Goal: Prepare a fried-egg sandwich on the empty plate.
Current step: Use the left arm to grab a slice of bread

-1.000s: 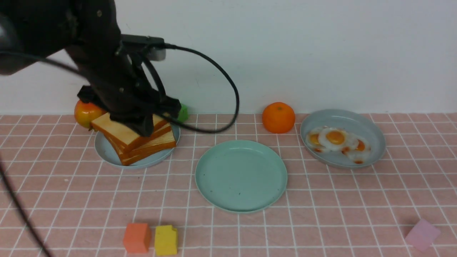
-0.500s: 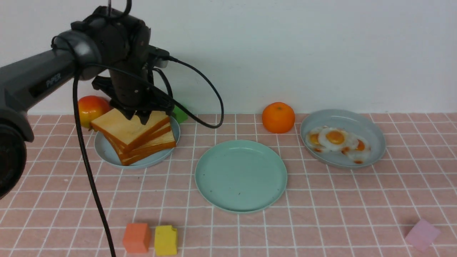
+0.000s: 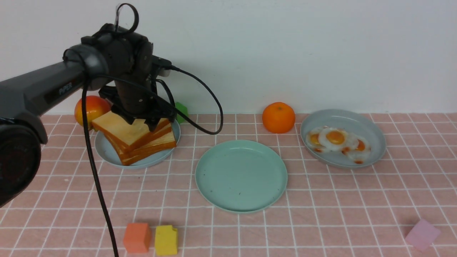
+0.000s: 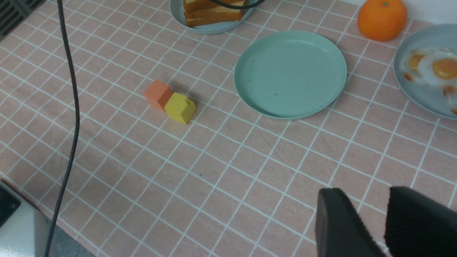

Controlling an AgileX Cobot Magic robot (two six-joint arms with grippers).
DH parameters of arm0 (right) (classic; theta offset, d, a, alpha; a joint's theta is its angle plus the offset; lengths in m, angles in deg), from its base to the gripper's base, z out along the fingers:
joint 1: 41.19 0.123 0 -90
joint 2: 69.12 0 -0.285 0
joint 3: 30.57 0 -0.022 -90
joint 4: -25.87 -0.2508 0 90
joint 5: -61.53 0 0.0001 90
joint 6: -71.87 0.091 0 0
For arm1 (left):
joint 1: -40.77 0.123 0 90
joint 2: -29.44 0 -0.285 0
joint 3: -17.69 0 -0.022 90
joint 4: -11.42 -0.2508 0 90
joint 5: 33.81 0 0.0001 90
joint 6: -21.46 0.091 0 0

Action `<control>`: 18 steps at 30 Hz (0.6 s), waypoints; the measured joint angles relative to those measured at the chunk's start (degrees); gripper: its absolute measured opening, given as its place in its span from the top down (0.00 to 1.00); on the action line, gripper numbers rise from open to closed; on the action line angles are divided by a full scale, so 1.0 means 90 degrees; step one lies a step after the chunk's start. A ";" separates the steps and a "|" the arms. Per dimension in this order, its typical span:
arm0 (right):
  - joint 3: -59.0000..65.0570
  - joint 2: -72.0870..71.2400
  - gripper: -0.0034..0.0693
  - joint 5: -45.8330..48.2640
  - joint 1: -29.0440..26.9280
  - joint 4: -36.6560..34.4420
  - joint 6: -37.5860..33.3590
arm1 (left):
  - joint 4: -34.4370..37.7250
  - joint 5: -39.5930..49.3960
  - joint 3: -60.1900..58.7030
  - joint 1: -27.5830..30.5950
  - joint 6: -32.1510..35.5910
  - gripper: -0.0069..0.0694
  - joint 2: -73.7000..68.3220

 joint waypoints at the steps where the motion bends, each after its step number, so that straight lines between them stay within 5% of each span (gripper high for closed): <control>1: 0.0000 0.0000 0.63 0.0000 0.0000 0.0000 0.0000 | 0.0006 0.0006 0.0006 0.0000 0.0009 0.36 0.0000; 18: 0.0000 0.0000 0.64 -0.0002 0.0000 -0.0119 0.0000 | 0.0567 0.0072 0.0047 0.0000 0.0638 0.36 0.0187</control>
